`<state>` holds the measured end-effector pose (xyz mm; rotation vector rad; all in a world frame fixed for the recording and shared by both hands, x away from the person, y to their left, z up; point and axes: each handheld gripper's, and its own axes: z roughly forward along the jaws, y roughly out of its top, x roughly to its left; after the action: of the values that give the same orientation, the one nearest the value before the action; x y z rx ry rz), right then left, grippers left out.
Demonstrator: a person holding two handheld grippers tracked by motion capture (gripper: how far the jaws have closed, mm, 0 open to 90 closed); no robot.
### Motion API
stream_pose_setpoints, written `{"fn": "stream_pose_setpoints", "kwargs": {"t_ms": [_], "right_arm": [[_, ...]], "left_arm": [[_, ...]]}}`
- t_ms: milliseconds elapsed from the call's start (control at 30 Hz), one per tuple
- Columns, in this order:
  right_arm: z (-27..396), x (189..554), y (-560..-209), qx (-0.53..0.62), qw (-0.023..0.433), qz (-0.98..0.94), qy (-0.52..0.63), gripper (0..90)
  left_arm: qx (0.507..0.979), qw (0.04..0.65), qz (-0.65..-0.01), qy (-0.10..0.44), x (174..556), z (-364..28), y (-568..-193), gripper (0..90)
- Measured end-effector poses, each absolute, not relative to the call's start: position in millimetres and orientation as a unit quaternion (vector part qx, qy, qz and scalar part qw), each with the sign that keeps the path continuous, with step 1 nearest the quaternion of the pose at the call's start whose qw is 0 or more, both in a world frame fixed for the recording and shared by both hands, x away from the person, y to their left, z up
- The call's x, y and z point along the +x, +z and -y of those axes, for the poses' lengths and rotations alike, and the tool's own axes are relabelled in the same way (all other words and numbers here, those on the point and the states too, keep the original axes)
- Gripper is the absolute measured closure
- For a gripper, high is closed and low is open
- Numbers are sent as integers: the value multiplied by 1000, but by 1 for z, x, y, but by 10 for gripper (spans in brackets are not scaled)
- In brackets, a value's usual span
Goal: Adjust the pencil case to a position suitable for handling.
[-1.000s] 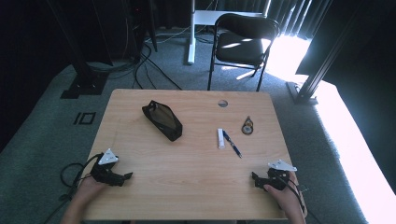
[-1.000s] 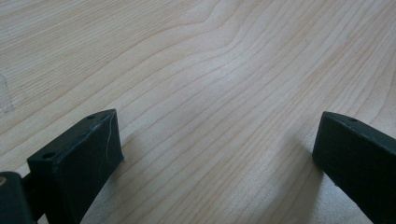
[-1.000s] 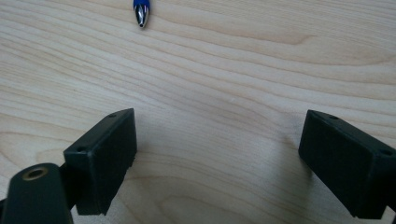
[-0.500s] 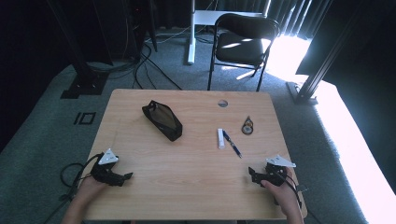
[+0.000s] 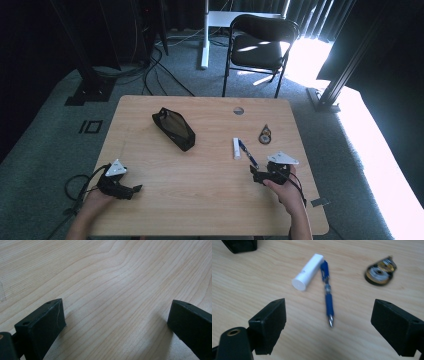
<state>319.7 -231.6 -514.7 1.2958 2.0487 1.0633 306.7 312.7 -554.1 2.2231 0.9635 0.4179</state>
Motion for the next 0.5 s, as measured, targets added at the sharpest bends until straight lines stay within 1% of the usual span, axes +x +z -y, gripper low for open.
{"fn": "stream_pose_setpoints", "kwargs": {"t_ms": [500], "right_arm": [[181, 345, -512, 436, 223, -767, 413, 126]], "left_arm": [[851, 335, -370, 160, 307, -313, -554, 15]]}}
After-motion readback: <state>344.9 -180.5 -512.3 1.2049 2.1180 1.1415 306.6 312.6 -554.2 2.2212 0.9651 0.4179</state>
